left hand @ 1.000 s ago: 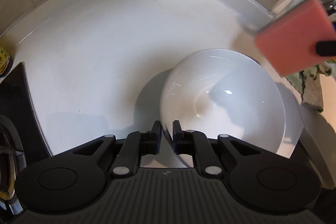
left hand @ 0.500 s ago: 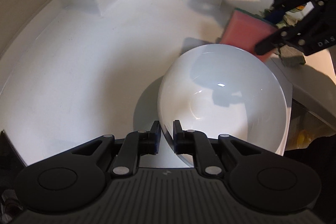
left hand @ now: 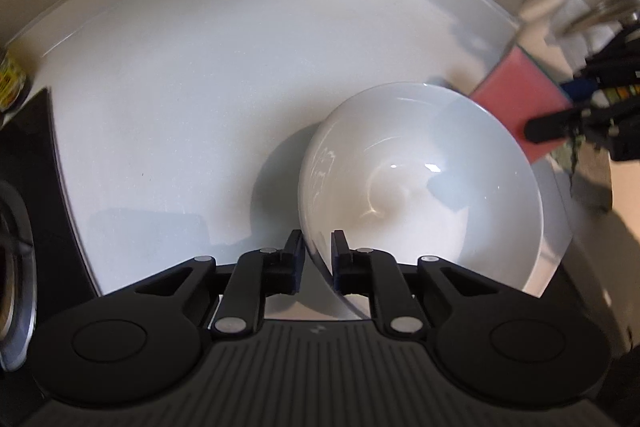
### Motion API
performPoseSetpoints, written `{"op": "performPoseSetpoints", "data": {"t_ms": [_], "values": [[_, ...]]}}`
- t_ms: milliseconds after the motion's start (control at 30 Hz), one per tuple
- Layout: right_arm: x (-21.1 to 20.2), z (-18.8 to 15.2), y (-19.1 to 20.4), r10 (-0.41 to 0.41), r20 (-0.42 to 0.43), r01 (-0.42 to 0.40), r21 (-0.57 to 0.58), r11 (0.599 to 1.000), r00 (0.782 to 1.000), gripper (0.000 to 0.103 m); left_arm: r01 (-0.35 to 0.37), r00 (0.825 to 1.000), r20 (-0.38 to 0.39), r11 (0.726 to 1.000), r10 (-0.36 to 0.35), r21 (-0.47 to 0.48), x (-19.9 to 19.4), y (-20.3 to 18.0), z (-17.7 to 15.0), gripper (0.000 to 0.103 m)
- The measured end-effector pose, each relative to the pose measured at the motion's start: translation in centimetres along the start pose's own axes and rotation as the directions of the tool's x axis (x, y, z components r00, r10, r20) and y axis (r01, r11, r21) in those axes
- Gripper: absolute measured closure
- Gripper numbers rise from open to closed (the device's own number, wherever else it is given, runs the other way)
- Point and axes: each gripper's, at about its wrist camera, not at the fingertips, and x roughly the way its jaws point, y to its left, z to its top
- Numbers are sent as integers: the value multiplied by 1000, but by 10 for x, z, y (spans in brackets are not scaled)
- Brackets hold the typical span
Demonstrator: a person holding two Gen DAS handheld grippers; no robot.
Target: Clean bowl
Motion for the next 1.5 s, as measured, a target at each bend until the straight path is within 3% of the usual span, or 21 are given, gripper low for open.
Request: {"op": "performPoseSetpoints", "data": {"t_ms": [167,300,400,467,567,700,833,900,967,1100,1167,1300,1367,1500], "values": [[4,18,-6,12,5,-12,-26,1000,1000,77,31,998,-54,967,-18,251,10,-5,26,89],[9,30,-2,-24,3,24,-72,997,1000,76,73,996,-79,938,-49,339,16,-4,46,90],[9,30,-2,-28,2,29,-83,996,1000,76,67,997,-56,979,-57,193,17,8,54,90],[7,28,-3,-19,5,19,-76,997,1000,76,42,999,-36,999,-41,33,10,15,44,89],[4,22,-4,-1,15,2,-56,998,1000,77,-7,1000,7,983,9,-183,-2,20,19,89],[-1,13,-3,18,25,-17,-33,999,1000,76,-20,998,50,972,33,-235,-4,10,-4,93],[-5,6,-3,46,11,-46,-38,998,999,76,-16,999,39,990,22,-138,-3,5,-6,92],[-6,3,-1,70,-7,-70,-48,996,998,76,7,1000,2,1000,-7,-4,-4,6,-4,90],[-7,0,3,85,-27,-87,-63,994,996,76,46,998,-40,992,-42,114,-4,10,4,89],[-6,-2,12,84,-20,-85,-48,995,996,76,90,994,-83,950,-68,300,1,10,19,91],[-4,0,15,69,-6,-69,-29,997,998,76,111,992,-104,904,-74,413,8,4,32,91],[2,8,18,27,28,-28,9,1000,999,76,121,992,-95,843,-83,523,19,-6,50,93],[3,9,19,11,43,-12,35,999,999,76,125,992,-70,862,-104,491,22,-7,56,93],[2,4,23,-23,64,19,72,997,998,76,92,996,-15,969,-91,229,12,8,47,85]]}}
